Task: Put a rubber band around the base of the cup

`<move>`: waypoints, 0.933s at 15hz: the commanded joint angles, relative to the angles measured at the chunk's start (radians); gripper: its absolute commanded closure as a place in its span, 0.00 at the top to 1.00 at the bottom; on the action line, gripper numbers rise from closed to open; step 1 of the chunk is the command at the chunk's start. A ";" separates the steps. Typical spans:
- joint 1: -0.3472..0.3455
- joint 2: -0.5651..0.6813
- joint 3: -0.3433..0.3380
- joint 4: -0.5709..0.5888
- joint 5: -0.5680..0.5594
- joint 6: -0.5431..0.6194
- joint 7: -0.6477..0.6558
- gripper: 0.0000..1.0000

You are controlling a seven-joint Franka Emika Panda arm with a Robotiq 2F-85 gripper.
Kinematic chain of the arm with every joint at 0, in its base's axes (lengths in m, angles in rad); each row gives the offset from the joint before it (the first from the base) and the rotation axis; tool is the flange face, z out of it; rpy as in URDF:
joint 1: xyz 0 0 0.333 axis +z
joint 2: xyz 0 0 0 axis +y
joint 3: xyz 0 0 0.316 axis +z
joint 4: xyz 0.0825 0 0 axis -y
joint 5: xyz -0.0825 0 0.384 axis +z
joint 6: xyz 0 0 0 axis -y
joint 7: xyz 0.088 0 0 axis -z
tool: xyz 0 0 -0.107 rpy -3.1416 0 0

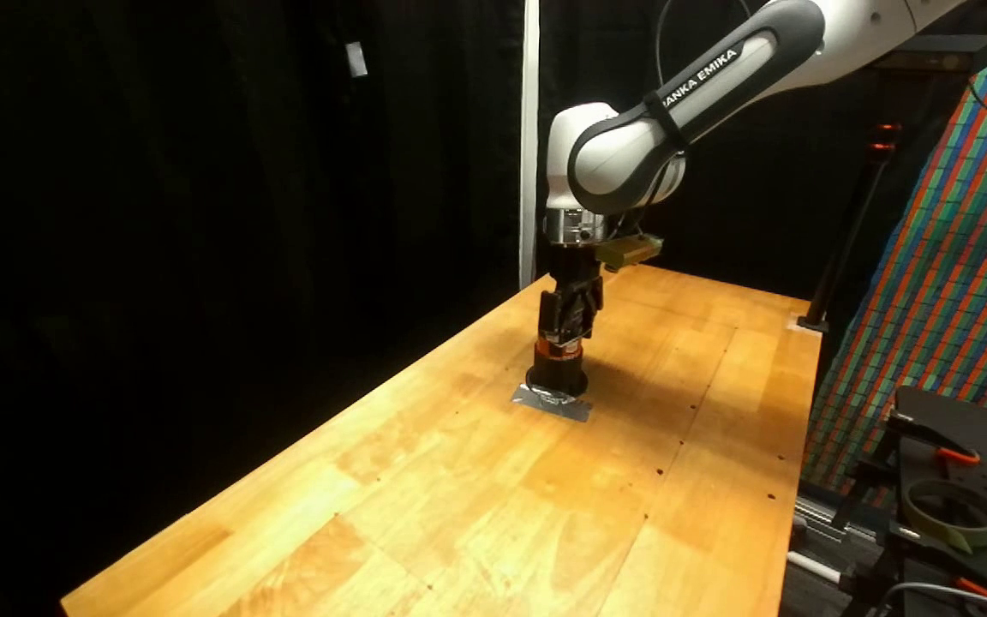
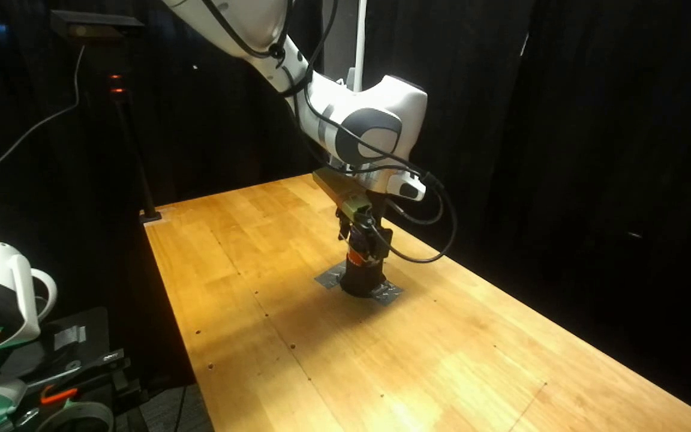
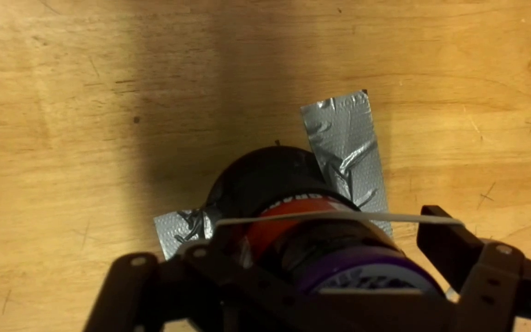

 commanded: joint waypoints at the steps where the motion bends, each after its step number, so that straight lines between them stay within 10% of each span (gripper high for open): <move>1: 0.011 -0.077 -0.011 -0.105 -0.006 0.029 0.038 1.00; 5: 0.003 -0.148 -0.008 -0.209 -0.001 0.063 0.029 1.00; 14: 0.018 -0.313 -0.019 -0.508 -0.019 0.464 0.057 0.20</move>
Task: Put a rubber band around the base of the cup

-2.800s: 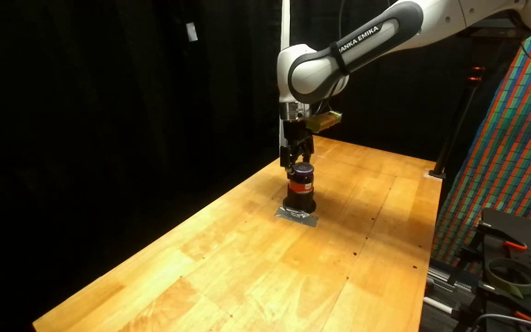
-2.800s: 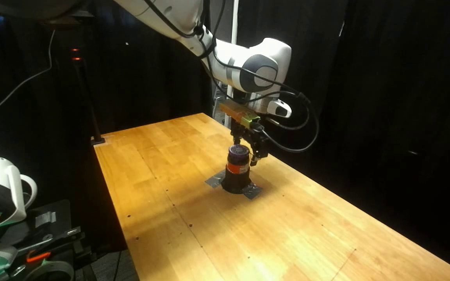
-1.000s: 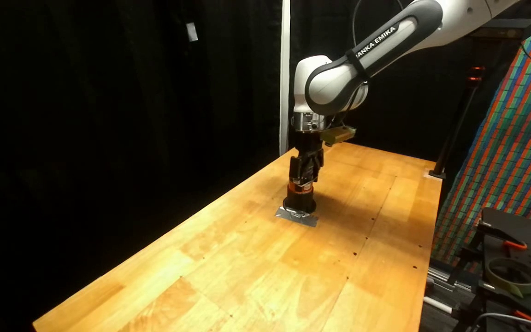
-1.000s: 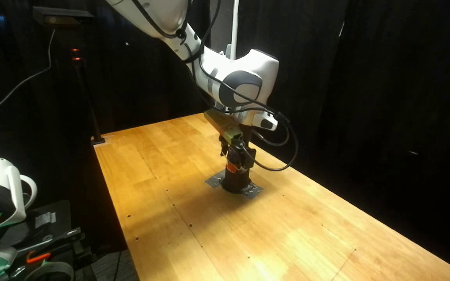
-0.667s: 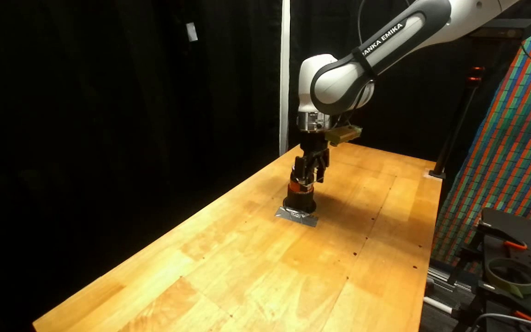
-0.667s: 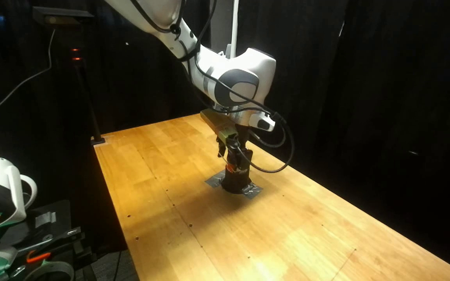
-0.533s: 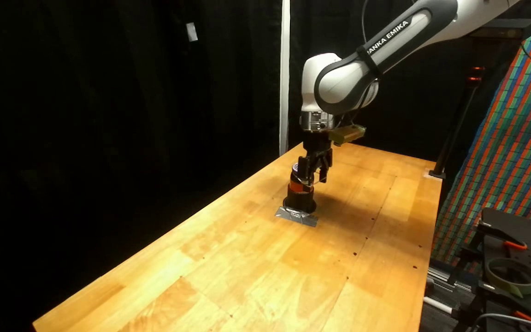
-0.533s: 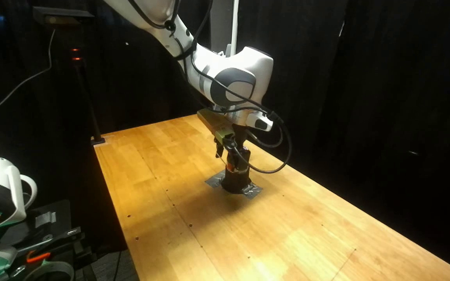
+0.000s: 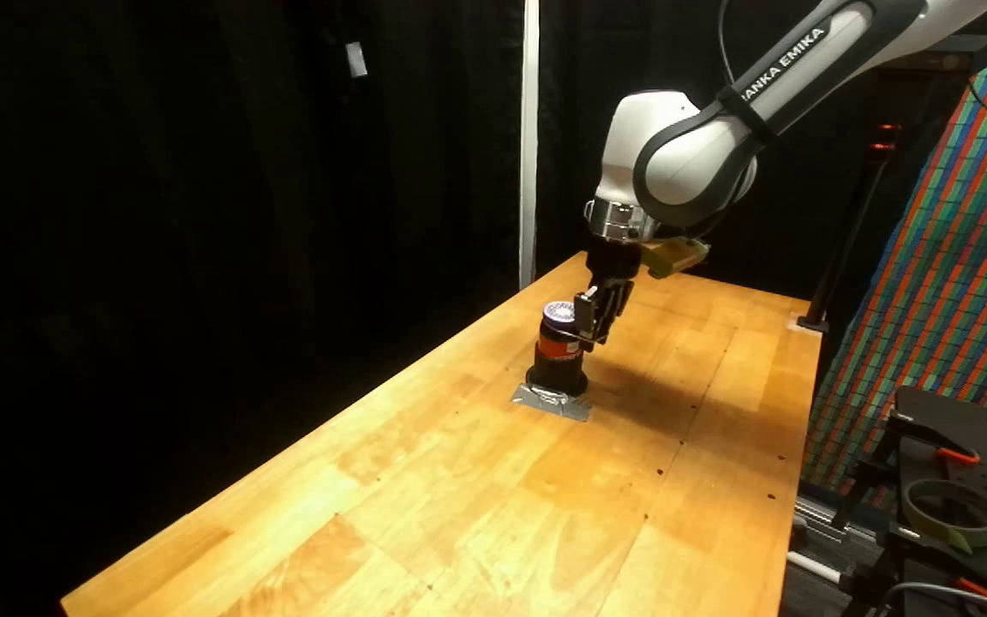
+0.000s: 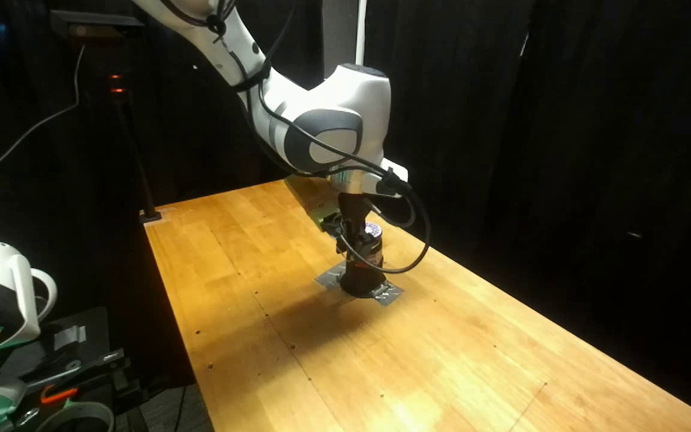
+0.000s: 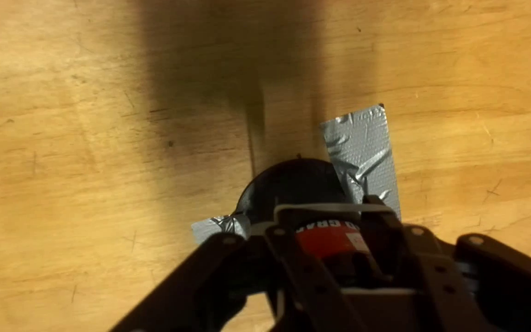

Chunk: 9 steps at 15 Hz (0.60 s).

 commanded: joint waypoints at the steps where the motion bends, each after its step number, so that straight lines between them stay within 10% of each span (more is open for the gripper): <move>1: 0.018 -0.119 -0.016 -0.191 -0.020 0.189 0.038 0.12; 9: -0.057 -0.210 0.097 -0.428 0.099 0.641 -0.021 0.11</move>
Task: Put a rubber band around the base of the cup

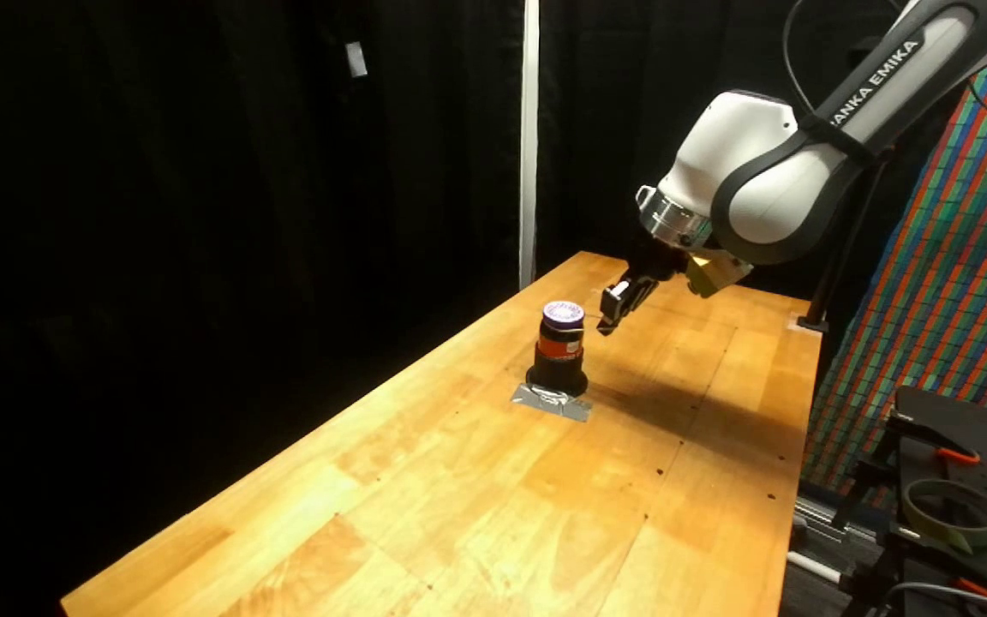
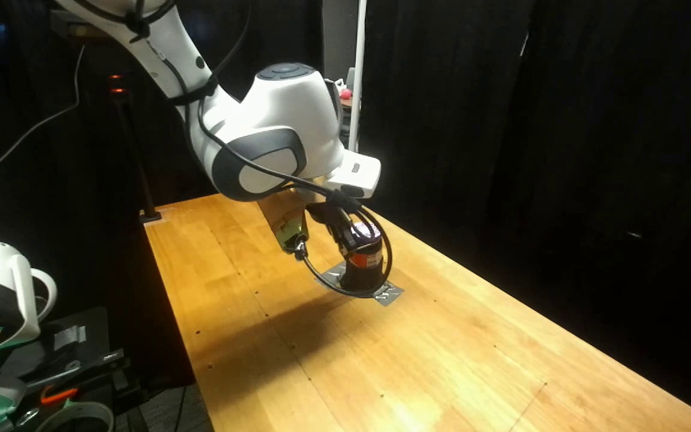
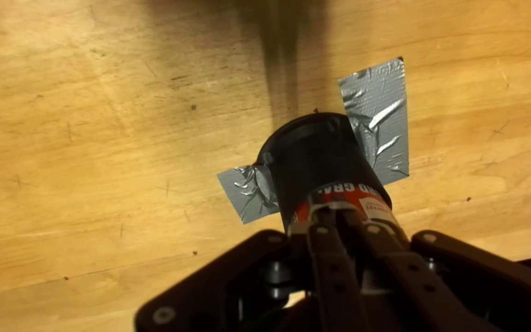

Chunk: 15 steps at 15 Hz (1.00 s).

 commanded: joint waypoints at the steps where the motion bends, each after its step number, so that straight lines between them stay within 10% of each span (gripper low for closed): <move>1: -0.091 -0.063 0.136 -0.117 0.110 0.202 -0.059 0.10; 7: -0.473 0.068 0.572 -0.133 -0.050 0.509 0.010 0.11; 15: -0.655 0.175 0.594 -0.184 -0.272 0.686 0.001 0.11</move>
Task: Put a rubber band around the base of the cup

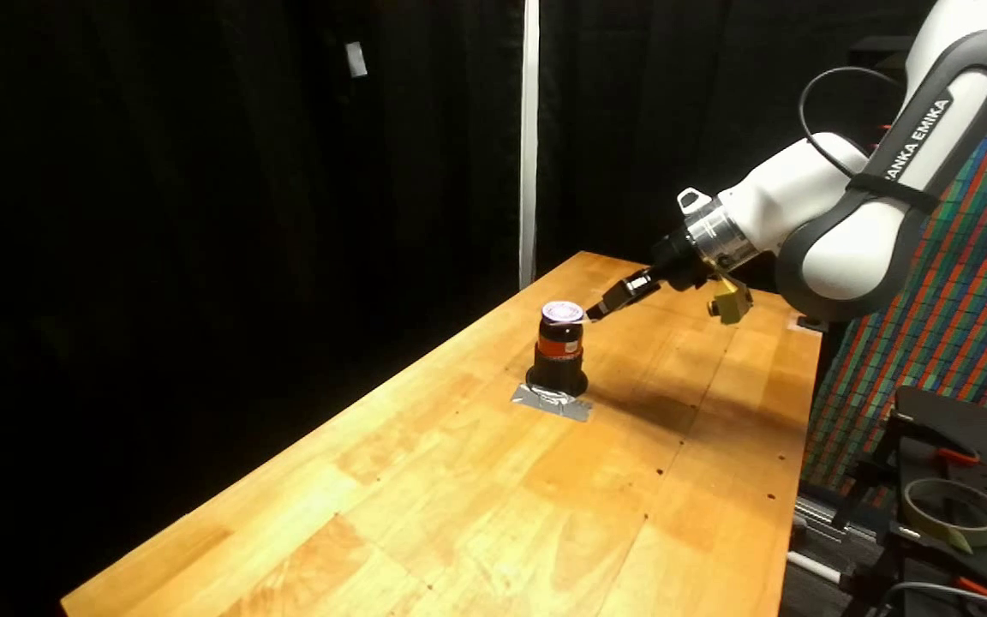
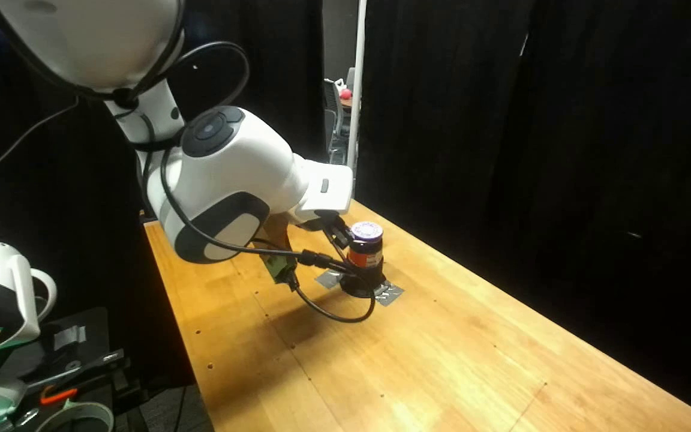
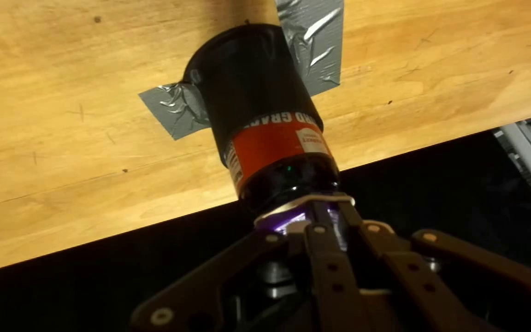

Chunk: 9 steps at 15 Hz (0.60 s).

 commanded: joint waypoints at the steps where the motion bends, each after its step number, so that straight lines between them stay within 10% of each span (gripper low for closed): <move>1: -0.050 0.035 0.011 -0.021 -0.067 0.117 -0.001 0.10; 7: 0.164 0.023 -0.268 -0.022 -0.236 0.322 0.157 0.12; 8: 0.173 0.025 -0.289 -0.019 -0.276 0.302 0.199 0.37; 9: 0.217 0.021 -0.329 -0.009 -0.252 0.283 0.188 0.37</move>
